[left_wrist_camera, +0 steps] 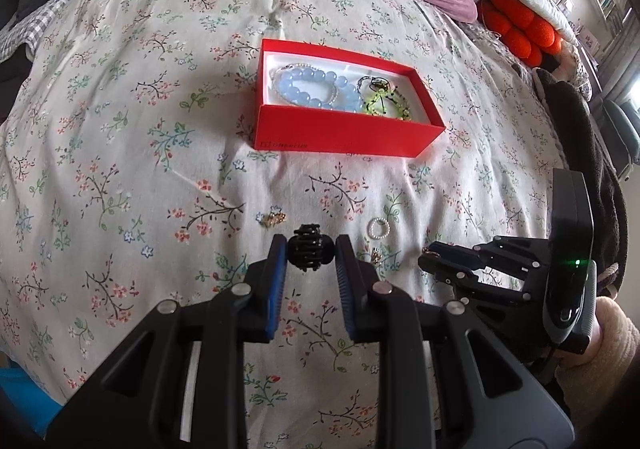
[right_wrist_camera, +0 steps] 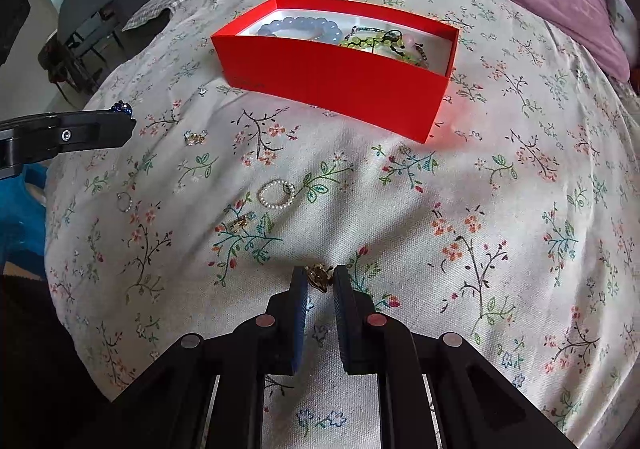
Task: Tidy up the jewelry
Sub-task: 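Carry the clip and gold charm into the red box and open both tools, then withdraw both open tools from the box toward the remaining jewelry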
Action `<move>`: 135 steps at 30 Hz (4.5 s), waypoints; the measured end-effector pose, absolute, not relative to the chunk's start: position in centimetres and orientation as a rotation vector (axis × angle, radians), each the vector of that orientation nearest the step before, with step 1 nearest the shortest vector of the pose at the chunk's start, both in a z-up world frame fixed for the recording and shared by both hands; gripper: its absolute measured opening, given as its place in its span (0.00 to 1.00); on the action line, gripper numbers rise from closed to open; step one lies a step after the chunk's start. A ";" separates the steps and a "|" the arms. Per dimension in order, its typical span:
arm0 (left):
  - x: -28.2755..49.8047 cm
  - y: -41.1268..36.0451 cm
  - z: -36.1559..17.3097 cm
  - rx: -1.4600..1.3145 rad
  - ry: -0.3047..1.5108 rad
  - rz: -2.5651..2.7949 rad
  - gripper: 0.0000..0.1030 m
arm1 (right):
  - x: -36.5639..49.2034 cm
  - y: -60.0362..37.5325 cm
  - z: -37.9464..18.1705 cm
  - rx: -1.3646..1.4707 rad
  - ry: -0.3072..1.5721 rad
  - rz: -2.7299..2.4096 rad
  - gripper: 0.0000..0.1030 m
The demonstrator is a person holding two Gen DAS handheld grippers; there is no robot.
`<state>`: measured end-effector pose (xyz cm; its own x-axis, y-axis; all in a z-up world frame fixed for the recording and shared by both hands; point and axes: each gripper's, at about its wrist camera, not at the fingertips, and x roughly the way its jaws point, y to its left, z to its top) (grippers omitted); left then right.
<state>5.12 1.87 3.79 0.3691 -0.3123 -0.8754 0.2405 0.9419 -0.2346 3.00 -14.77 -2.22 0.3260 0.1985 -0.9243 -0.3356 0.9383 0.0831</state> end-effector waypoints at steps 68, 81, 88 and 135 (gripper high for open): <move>16.4 -3.3 3.0 -0.027 1.004 -0.258 0.26 | 15.7 -18.4 1.4 0.177 1.036 0.167 0.13; 15.9 -3.3 3.8 -0.004 0.993 -0.250 0.46 | 15.8 -18.0 2.6 0.180 1.018 0.201 0.21; 14.6 -2.5 5.0 0.007 0.982 -0.242 0.63 | 14.6 -18.2 4.0 0.195 0.979 0.216 0.55; 0.5 3.6 -1.0 0.279 1.134 -0.472 0.92 | 1.8 -19.2 0.2 -0.088 1.169 0.189 0.79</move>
<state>0.52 3.63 -1.02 0.3400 -0.2179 -0.9149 0.4948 0.8687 -0.0230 1.78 -19.19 0.24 0.3779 0.1019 -0.9202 -0.1936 0.9807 0.0291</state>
